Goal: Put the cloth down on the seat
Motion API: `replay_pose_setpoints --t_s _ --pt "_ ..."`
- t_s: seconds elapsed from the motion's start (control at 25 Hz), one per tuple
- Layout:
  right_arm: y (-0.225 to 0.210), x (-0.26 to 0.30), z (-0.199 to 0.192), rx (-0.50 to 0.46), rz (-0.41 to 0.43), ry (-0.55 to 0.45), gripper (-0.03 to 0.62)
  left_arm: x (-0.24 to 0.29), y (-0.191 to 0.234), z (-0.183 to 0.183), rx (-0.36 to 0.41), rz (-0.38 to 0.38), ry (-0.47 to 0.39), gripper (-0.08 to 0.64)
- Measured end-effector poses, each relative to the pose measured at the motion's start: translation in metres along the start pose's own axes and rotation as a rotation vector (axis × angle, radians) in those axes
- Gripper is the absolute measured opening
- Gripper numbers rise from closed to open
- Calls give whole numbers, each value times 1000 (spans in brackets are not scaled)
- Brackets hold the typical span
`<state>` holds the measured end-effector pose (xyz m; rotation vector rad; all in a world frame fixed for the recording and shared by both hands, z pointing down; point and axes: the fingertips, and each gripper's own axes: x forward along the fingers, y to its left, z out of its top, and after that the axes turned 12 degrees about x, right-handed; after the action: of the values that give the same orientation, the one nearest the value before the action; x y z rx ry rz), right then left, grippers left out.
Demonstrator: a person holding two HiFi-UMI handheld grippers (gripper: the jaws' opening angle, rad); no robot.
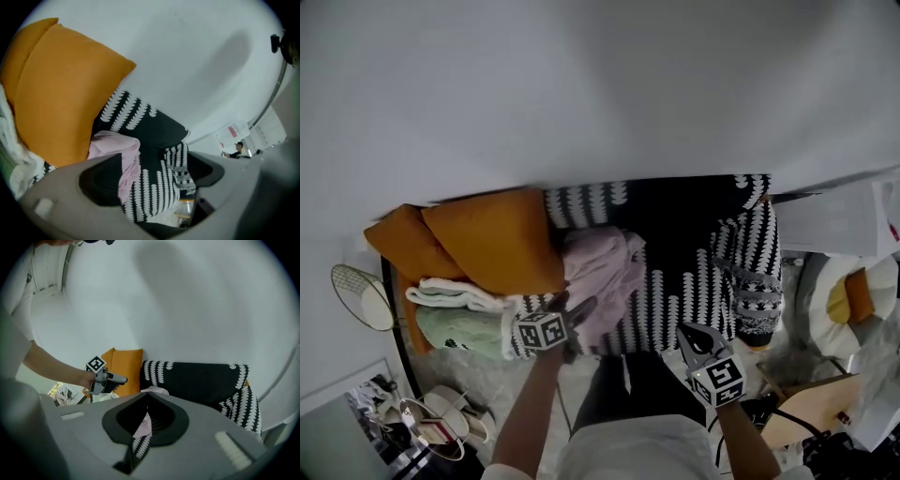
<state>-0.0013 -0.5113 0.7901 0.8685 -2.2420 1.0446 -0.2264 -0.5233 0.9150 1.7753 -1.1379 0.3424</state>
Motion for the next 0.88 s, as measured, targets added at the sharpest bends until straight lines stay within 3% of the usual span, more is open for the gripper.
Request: replay_pose_setpoints --t_s 0.2,0.52,0.88 --pt "7 1 2 -15 22 6 5 -16 -24 11 0 -66 -68 386" --pt "25 -11 9 -29 53 -8 5 -57 -75 31 -8 -150 -206 258" --pt "54 -42 18 -77 70 -35 5 -121 -127 34 74 -138 -288 196"
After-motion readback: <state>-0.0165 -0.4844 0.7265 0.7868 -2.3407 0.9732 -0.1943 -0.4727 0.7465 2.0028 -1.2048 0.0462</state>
